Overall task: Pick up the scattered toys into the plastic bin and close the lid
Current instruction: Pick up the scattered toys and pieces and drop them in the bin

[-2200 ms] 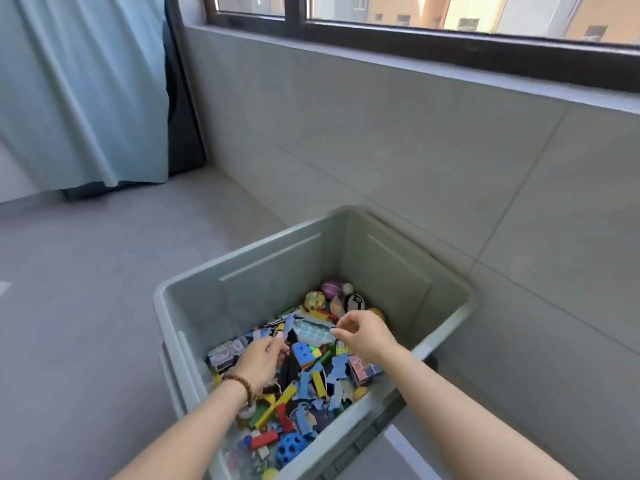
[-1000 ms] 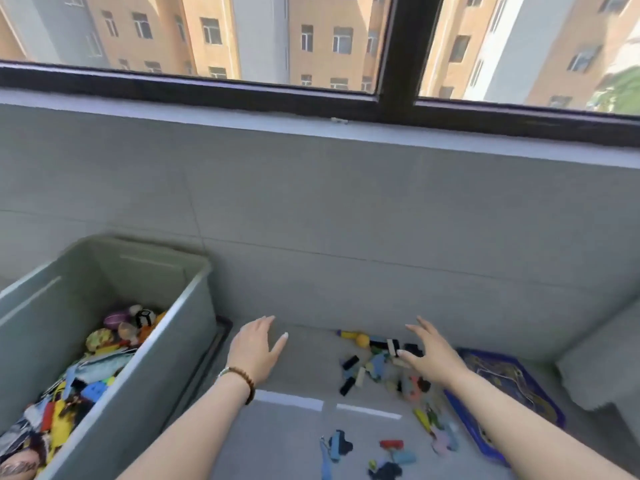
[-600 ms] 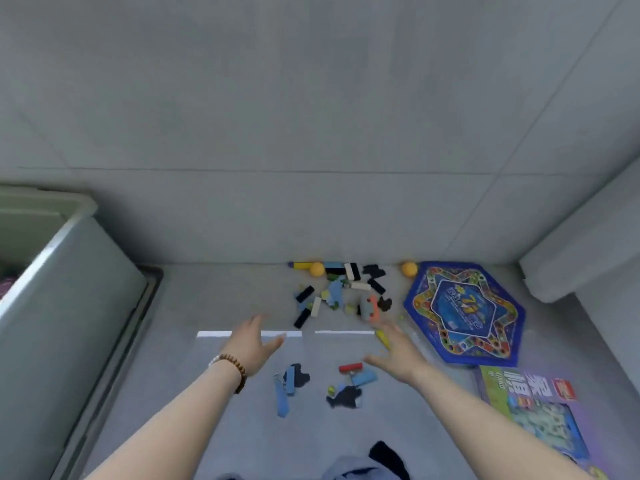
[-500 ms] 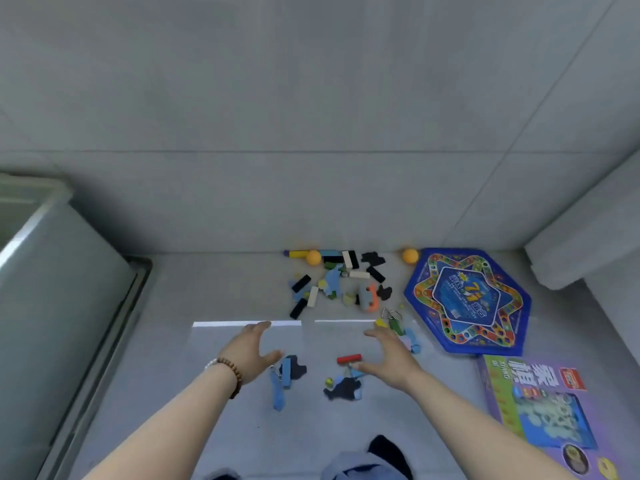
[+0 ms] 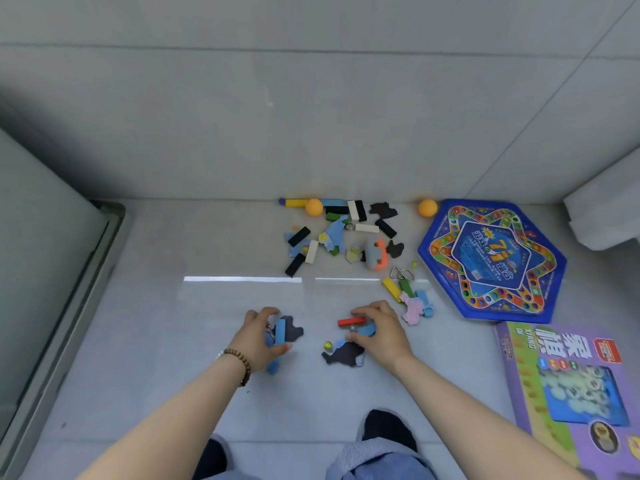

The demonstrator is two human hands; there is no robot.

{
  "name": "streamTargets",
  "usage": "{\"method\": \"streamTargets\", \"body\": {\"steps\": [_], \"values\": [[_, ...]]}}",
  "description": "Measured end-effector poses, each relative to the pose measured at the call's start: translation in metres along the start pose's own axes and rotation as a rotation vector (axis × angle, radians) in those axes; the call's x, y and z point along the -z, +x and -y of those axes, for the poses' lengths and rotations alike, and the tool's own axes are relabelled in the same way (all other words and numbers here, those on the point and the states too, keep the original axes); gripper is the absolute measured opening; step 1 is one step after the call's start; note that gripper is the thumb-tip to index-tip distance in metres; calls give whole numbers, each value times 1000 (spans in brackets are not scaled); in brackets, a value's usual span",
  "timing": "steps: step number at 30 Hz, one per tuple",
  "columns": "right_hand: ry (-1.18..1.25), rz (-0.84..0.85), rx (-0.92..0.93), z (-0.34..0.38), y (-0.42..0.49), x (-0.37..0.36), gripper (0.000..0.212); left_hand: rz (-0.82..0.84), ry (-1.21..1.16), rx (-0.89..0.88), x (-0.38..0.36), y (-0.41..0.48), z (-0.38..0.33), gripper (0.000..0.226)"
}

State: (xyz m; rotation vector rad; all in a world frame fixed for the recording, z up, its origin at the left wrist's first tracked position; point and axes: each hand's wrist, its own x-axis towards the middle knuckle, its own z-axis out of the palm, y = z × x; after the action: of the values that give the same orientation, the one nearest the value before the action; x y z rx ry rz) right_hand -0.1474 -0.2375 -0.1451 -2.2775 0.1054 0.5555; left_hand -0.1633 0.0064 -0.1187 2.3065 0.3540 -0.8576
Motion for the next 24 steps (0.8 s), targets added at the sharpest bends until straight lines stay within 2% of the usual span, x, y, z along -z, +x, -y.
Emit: {"method": "streamTargets", "body": {"steps": [9, 14, 16, 19, 21, 22, 24], "values": [[-71, -26, 75, -1, 10, -5, 28, -71, -209, -15, -20, 11, -20, 51], [12, -101, 46, -6, 11, -6, 29, -355, -345, -74, -17, 12, -28, 34], [39, -117, 38, -7, 11, -5, 29, -362, -447, -112, -15, 11, -37, 21], [109, -154, 14, -6, 11, -2, 27, -335, -606, -75, -19, 10, -51, 16], [224, -205, -7, 2, 11, 3, 26, -248, -745, 8, -19, 10, -60, 20], [283, -218, 5, 9, 11, 5, 25, -143, -833, 72, -19, 11, -64, 26], [374, -200, 74, 27, 10, 9, 25, 183, -1067, 216, -20, 11, -68, 44]]}}
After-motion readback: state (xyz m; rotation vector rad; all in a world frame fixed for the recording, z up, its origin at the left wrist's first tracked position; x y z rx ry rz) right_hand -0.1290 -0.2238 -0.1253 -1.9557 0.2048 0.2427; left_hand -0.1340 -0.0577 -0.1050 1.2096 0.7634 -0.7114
